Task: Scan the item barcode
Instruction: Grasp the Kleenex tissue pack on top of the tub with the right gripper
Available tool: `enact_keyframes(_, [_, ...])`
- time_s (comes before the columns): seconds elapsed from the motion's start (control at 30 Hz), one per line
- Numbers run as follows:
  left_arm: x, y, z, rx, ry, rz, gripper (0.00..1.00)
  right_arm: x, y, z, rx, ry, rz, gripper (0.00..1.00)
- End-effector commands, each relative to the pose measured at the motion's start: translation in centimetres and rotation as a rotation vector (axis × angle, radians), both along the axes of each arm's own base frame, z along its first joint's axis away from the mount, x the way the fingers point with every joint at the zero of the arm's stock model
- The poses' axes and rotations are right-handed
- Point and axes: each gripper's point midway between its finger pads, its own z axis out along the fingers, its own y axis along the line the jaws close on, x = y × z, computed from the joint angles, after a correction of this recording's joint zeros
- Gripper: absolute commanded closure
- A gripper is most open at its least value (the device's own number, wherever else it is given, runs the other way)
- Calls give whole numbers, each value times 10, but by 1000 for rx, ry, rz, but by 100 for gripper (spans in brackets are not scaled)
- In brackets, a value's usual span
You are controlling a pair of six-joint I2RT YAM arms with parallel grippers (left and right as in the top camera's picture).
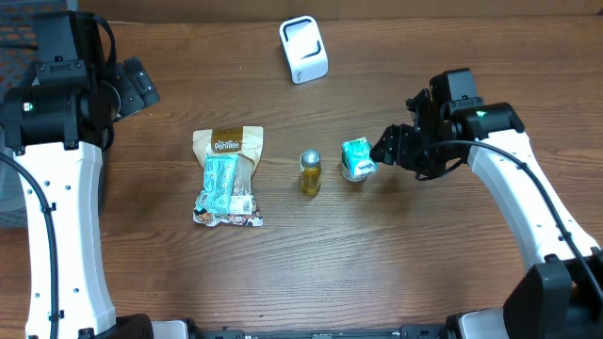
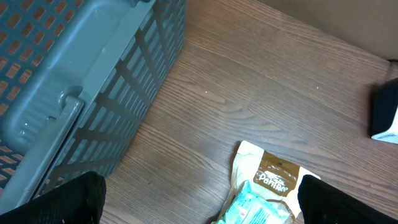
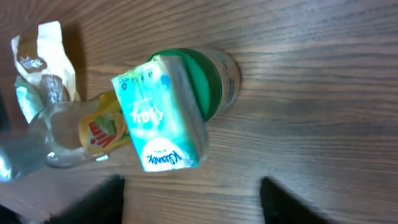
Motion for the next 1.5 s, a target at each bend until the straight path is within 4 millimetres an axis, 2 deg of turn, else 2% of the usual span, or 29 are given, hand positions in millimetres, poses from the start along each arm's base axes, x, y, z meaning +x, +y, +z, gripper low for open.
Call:
enact_keyframes(0.0, [0,3,1,12,-1,13,0,6,1,5,-3,-38,25,61])
enact_keyframes(0.03, [0,3,1,12,-1,13,0,7,2,5,-3,-43,25,66])
enact_keyframes(0.1, [0,3,1,12,-1,13,0,9,2,3,-2,-47,25,66])
enact_keyframes(0.3, [0,3,1,12,-1,13,0,6,3,-12,-2,-41,28,60])
enact_keyframes(0.57, [0,3,1,12,-1,13,0,9,3,-13,1,-58,28,60])
enact_keyframes(0.7, [0,3,1,12,-1,13,0,10,11,-15,46,-66,41,60])
enact_keyframes(0.9, [0,3,1,12,-1,13,0,9,12,-27,54,-64,44,60])
enact_keyframes(1.13, [0,3,1,12,-1,13,0,10,27,-26,74,-84,84,60])
enact_keyframes(1.3, [0,3,1,12,-1,13,1,12,26,-33,-14,-106,93,60])
enact_keyframes(1.47, [0,3,1,12,-1,13,0,12,35,-32,-18,-123,117,61])
